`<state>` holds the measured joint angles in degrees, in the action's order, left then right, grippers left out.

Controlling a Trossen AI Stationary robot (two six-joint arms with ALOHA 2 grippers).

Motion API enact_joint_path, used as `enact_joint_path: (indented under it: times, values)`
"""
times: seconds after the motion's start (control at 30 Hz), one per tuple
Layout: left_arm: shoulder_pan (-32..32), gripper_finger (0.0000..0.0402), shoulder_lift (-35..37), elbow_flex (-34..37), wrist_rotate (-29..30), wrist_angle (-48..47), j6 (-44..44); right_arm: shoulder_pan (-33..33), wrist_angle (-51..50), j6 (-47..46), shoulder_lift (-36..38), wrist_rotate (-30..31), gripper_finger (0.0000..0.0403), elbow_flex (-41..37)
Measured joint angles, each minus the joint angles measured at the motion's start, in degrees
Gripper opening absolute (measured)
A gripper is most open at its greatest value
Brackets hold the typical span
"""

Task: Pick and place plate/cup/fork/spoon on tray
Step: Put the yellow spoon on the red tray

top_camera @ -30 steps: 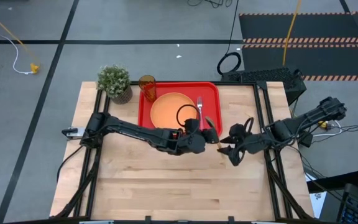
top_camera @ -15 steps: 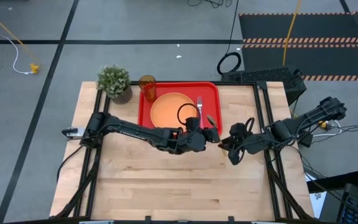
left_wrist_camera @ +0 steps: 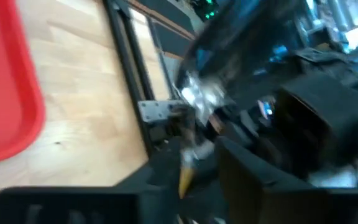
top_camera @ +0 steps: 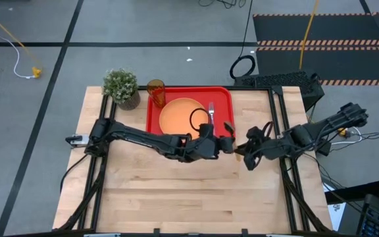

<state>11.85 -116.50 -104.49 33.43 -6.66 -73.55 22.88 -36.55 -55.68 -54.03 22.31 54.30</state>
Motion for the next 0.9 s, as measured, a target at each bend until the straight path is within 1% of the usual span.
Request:
enact_joint_path:
  times: [0.17,0.23,0.33,0.47,0.57,0.7,0.8,0.9]
  values:
    - [0.15,0.0201,3.29,-0.04,-1.99,0.02,6.26,-0.03,-0.02,-2.62,4.73,0.22,0.0012,0.00]
    - [0.09,0.0226,4.56,-0.07,-2.94,-0.56,8.66,-0.03,-0.05,-3.31,6.53,0.19,0.0012,0.00]
    - [-0.29,0.0249,5.78,-0.09,-5.41,-0.79,12.65,-0.03,1.95,-2.90,9.37,-0.20,0.0012,0.00]
    - [-0.30,0.0258,7.48,-0.09,-12.52,0.09,18.02,-0.01,9.28,2.45,12.56,-3.13,0.0012,0.00]
    - [0.36,0.0255,8.60,-0.09,-14.93,1.50,20.88,-0.03,15.48,6.27,14.28,-4.57,0.0012,0.00]
    - [1.53,0.0244,8.72,-0.09,-14.84,4.21,23.86,-0.03,22.41,10.46,15.98,-5.88,0.0012,0.00]
    - [2.78,0.0239,8.09,-0.09,-11.55,6.78,24.38,-0.03,26.67,13.12,16.51,-5.97,0.0013,0.00]
    - [4.32,0.0246,6.85,-0.09,-8.28,9.49,26.24,-0.03,29.44,15.34,16.92,-5.95,0.0014,0.00]
